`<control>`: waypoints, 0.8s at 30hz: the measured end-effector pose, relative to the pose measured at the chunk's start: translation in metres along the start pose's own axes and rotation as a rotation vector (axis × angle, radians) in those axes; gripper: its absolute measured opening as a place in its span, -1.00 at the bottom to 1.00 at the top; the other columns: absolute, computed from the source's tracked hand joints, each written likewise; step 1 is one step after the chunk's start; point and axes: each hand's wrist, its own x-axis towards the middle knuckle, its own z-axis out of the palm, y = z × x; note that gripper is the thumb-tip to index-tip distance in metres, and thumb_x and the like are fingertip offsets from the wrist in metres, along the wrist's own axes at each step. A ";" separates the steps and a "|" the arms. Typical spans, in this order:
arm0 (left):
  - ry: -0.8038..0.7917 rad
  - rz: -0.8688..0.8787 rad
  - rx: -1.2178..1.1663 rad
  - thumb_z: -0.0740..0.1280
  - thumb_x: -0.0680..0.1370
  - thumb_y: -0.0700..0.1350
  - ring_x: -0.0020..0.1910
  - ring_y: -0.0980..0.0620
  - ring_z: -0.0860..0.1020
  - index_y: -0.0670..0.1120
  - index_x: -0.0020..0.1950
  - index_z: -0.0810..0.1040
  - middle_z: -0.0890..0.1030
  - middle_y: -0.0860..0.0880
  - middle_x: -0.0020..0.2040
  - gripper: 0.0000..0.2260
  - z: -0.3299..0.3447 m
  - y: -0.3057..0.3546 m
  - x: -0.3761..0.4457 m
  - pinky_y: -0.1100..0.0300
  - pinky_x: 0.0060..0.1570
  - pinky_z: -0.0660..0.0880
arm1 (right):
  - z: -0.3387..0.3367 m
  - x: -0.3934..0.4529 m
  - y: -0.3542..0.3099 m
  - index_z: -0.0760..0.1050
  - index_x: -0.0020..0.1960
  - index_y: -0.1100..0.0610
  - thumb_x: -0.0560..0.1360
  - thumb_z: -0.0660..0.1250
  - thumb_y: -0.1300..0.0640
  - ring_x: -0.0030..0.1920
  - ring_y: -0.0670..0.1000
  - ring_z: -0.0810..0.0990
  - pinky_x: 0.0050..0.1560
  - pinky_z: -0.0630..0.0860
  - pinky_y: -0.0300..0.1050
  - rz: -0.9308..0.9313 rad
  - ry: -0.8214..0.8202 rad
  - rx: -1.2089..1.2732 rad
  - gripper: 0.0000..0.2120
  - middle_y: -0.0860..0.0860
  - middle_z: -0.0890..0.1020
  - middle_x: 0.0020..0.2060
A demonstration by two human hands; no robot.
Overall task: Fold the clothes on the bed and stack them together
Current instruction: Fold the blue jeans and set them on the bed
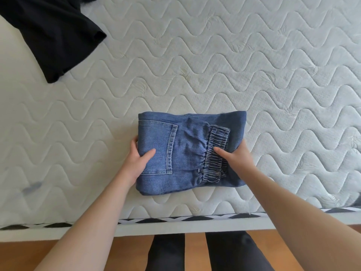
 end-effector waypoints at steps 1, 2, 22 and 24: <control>0.002 0.022 0.019 0.47 0.47 -0.04 0.14 0.13 0.56 0.13 0.36 0.28 0.55 0.11 0.20 -0.45 -0.001 0.000 -0.001 0.08 0.15 0.48 | -0.001 0.000 -0.002 0.36 0.26 -0.13 0.25 0.58 -0.21 -0.05 -0.32 0.52 -0.12 0.39 -0.35 0.004 -0.009 0.013 -0.32 -0.33 0.57 -0.04; 0.019 0.041 0.034 0.47 0.49 -0.12 0.14 0.13 0.56 0.12 0.37 0.28 0.55 0.11 0.20 -0.45 -0.001 0.002 -0.003 0.08 0.15 0.48 | -0.002 -0.002 -0.005 0.38 0.25 -0.11 0.26 0.58 -0.18 -0.03 -0.30 0.54 -0.11 0.42 -0.32 0.005 -0.018 0.030 -0.35 -0.30 0.59 -0.03; -0.032 0.452 0.225 0.43 0.52 -0.03 0.04 0.53 0.47 0.24 0.41 0.25 0.47 0.40 0.16 -0.45 -0.063 0.168 -0.229 0.63 -0.14 0.36 | -0.125 -0.241 -0.141 0.44 0.08 -0.21 0.32 0.58 -0.09 -0.10 -0.34 0.60 -0.14 0.46 -0.27 -0.211 0.233 0.144 -0.57 -0.37 0.64 -0.12; -0.071 0.474 0.263 0.42 0.52 -0.01 0.05 0.46 0.51 0.27 0.38 0.26 0.49 0.40 0.14 -0.47 -0.067 0.182 -0.241 0.54 -0.11 0.39 | -0.132 -0.267 -0.144 0.44 0.10 -0.24 0.31 0.57 -0.12 -0.09 -0.35 0.59 -0.15 0.46 -0.26 -0.228 0.274 0.164 -0.55 -0.38 0.64 -0.10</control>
